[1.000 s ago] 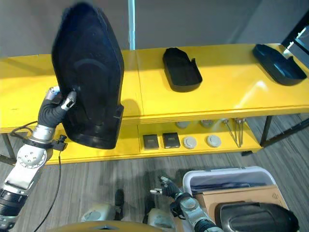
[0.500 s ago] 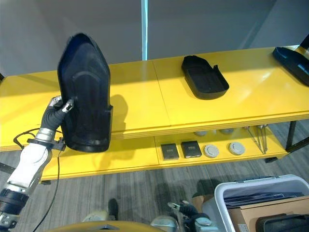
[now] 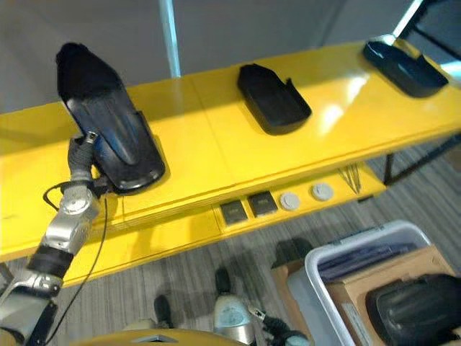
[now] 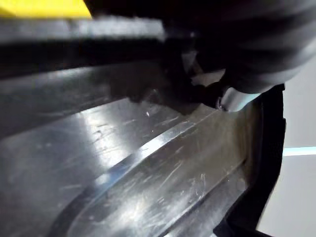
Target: Move parts from the plastic box to the shelf.
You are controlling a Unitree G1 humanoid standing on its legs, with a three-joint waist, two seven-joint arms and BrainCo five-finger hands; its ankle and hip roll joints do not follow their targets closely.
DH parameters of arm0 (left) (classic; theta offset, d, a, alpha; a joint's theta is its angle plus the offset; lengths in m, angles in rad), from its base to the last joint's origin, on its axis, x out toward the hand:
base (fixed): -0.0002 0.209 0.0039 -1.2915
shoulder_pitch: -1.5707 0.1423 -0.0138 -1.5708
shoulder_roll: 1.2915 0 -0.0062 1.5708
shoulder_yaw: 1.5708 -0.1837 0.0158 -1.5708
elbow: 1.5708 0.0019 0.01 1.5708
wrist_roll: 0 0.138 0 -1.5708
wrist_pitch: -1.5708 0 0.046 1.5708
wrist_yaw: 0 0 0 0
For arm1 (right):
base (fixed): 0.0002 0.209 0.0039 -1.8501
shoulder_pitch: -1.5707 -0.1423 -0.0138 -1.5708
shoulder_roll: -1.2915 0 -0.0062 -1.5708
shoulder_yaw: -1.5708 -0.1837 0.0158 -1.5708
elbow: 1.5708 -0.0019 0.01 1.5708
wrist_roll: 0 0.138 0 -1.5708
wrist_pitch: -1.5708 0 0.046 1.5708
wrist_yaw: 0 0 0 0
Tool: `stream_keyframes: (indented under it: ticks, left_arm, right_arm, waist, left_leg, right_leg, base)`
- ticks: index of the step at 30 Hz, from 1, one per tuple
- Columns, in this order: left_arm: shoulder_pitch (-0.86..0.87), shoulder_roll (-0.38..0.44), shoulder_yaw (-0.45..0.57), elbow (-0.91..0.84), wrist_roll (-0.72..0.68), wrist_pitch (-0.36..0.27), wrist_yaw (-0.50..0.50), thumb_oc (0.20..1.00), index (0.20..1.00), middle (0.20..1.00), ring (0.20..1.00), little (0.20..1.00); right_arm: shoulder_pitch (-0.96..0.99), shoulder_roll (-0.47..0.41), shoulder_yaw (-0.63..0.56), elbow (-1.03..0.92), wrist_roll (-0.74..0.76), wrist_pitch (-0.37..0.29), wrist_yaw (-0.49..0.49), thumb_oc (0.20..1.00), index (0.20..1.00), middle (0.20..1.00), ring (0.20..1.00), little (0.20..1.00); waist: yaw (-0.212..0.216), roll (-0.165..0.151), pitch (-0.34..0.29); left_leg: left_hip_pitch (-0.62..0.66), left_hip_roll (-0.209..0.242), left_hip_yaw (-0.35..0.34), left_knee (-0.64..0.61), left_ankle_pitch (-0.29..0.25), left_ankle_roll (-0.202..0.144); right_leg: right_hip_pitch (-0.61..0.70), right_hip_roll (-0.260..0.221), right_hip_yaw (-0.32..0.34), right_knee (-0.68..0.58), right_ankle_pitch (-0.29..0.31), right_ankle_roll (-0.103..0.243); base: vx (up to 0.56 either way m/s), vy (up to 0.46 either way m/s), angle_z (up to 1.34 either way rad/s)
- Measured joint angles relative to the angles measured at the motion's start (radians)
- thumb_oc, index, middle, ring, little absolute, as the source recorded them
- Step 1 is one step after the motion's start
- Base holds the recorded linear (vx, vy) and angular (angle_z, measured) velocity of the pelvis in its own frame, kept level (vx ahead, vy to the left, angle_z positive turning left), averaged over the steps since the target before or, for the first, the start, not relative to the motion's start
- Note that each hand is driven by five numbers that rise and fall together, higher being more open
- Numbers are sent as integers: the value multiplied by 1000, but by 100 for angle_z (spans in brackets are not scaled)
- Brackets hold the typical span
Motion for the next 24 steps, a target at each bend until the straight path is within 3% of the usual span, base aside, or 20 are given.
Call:
stream_keyframes:
  ticks: [3,7,11,18,19,20,21,23,24]
  left_arm:
    - [-99,4,-2,83,-24,22,-8,200,200,200,200,200]
    - [-196,50,-1,173,-59,97,-38,200,200,200,200,200]
    - [-272,139,-74,267,-72,171,-93,200,200,200,200,200]
    - [-310,170,-76,339,-92,245,-164,200,200,200,200,200]
    - [-310,171,-76,344,-92,250,-177,338,338,338,338,338]
    - [-313,173,-77,352,-92,257,-187,567,567,567,567,567]
    - [-315,177,-79,362,-90,259,-201,736,736,736,736,736]
    - [-315,186,-87,365,-80,267,-219,702,702,702,702,702]
    - [-315,194,-91,367,-75,277,-235,827,827,827,827,827]
  right_arm:
    - [-19,-50,27,-38,5,24,1,1000,1000,1000,1000,1000]
    - [-71,-62,40,-39,10,40,5,1000,1000,1000,1000,1000]
    - [-110,-80,40,-41,10,41,8,1000,1000,1000,1000,1000]
    - [-115,-84,38,-38,10,40,8,1000,1000,1000,1000,1000]
    - [-116,-85,38,-38,10,40,8,1000,1000,1000,1000,1000]
    - [-116,-87,38,-38,10,40,8,1000,1000,1000,1000,1000]
    - [-116,-89,38,-37,10,40,9,1000,1000,1000,1000,1000]
    - [-116,-93,37,-36,10,40,9,1000,1000,1000,1000,1000]
    - [-116,-95,37,-36,10,40,9,1000,1000,1000,1000,1000]
  waist:
    - [-12,23,37]
    - [-20,56,87]
    - [-29,93,136]
    - [-35,107,143]
    - [-36,107,142]
    - [-36,107,142]
    - [-36,107,142]
    - [-37,107,142]
    - [-38,107,142]
  left_leg:
    - [-6,11,11,0,-5,-14]
    - [-21,9,17,0,-1,-21]
    - [-27,7,22,0,-1,-21]
    - [-1,9,33,0,-6,-28]
    - [2,9,35,0,-7,-29]
    - [4,9,38,0,-7,-29]
    - [4,9,40,0,-7,-29]
    - [7,8,41,0,-8,-29]
    - [8,8,42,0,-10,-29]
  right_leg:
    - [-12,11,8,-7,-10,5]
    - [-33,12,25,-7,-10,2]
    - [-41,10,30,-7,-12,-1]
    - [-20,12,31,-7,-13,4]
    - [-17,12,31,-7,-14,4]
    - [-16,12,33,-7,-14,4]
    - [-16,11,37,-7,-15,3]
    - [-16,11,43,-7,-17,-1]
    - [-15,11,45,-7,-17,-1]
  base:
    - [-37,5,-13]
    - [-11,18,-6]
    - [16,42,-3]
    - [25,9,-3]
    - [0,0,0]
    - [17,27,-3]
    - [16,18,-4]
    - [18,9,-5]
    - [19,6,-6]
